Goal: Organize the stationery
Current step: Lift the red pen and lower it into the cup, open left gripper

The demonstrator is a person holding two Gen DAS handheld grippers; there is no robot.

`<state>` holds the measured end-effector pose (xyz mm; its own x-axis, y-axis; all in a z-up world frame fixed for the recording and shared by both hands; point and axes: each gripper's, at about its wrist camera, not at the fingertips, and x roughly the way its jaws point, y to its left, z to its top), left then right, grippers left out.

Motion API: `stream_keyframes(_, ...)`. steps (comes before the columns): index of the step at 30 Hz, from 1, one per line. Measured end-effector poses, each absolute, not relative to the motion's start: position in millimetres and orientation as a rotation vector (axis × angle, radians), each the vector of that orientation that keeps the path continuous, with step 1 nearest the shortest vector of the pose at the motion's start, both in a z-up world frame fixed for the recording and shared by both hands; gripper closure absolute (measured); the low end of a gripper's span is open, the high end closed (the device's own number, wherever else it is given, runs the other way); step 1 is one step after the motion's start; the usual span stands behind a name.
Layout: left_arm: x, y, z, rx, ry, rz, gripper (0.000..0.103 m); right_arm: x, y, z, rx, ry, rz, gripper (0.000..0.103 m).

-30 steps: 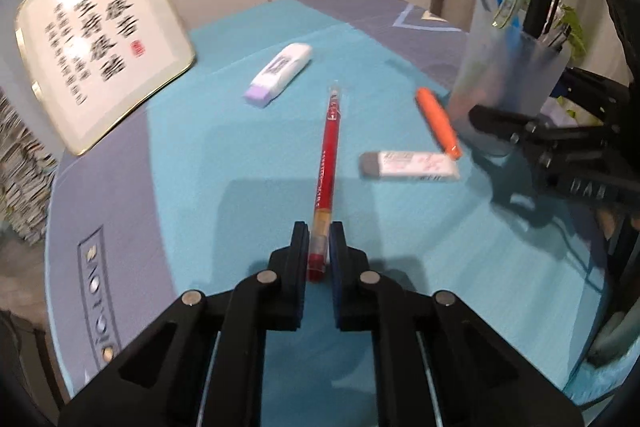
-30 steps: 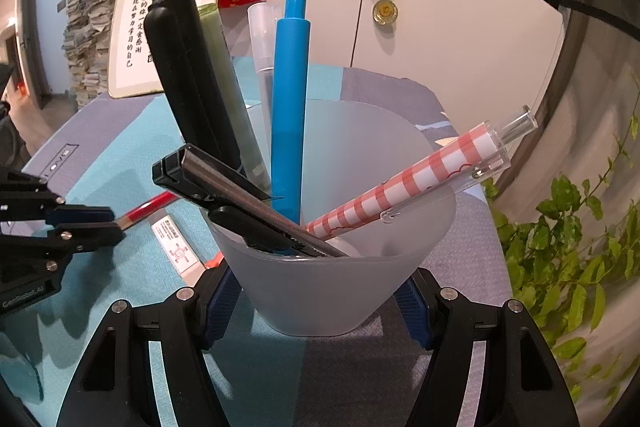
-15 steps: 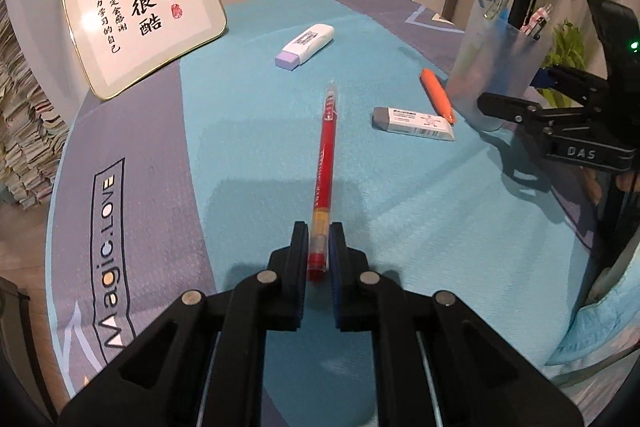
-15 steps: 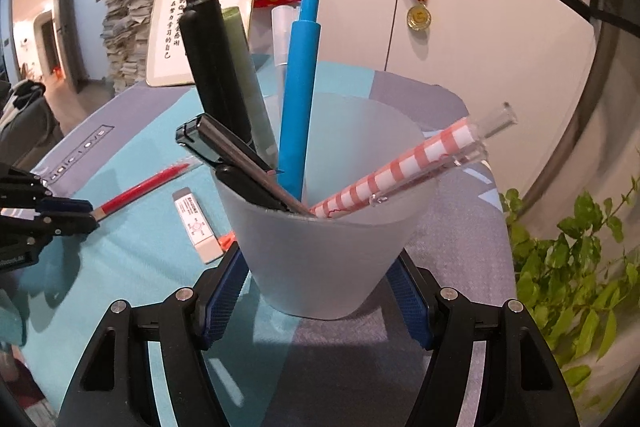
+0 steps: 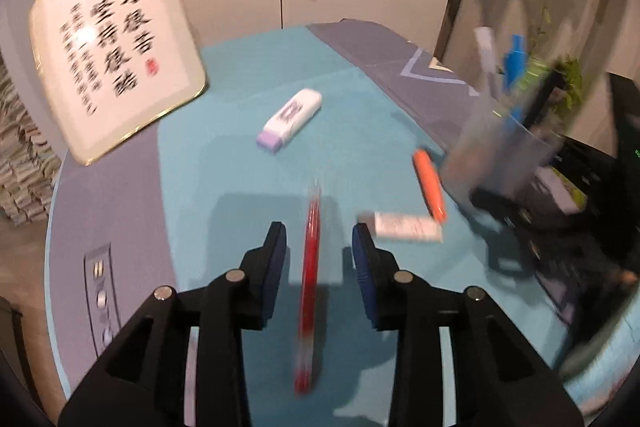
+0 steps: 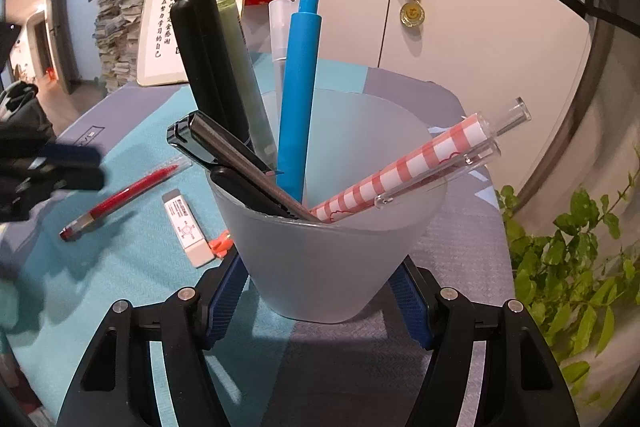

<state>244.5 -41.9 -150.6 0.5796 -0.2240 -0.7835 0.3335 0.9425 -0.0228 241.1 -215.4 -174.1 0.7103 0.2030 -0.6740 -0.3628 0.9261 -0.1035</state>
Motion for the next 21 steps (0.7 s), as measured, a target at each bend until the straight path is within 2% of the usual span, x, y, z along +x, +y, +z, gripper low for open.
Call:
stream_keyframes(6, 286.6, -53.7, -173.0, 0.145, 0.988, -0.287, 0.073, 241.5, -215.9, -174.2, -0.235, 0.717, 0.318, 0.033)
stream_keyframes(9, 289.1, -54.3, -176.6, 0.149, 0.999, -0.301, 0.094, 241.6, -215.9, -174.2, -0.231, 0.718, 0.319, 0.033)
stream_keyframes(13, 281.5, -49.6, -163.9, 0.133, 0.945, -0.293, 0.095, 242.0, -215.7, -174.3, -0.231, 0.718, 0.319, 0.033)
stream_keyframes(21, 229.7, -40.4, -80.9, 0.069, 0.702, -0.363, 0.095, 242.4, -216.3, -174.1, -0.229, 0.719, 0.319, 0.033)
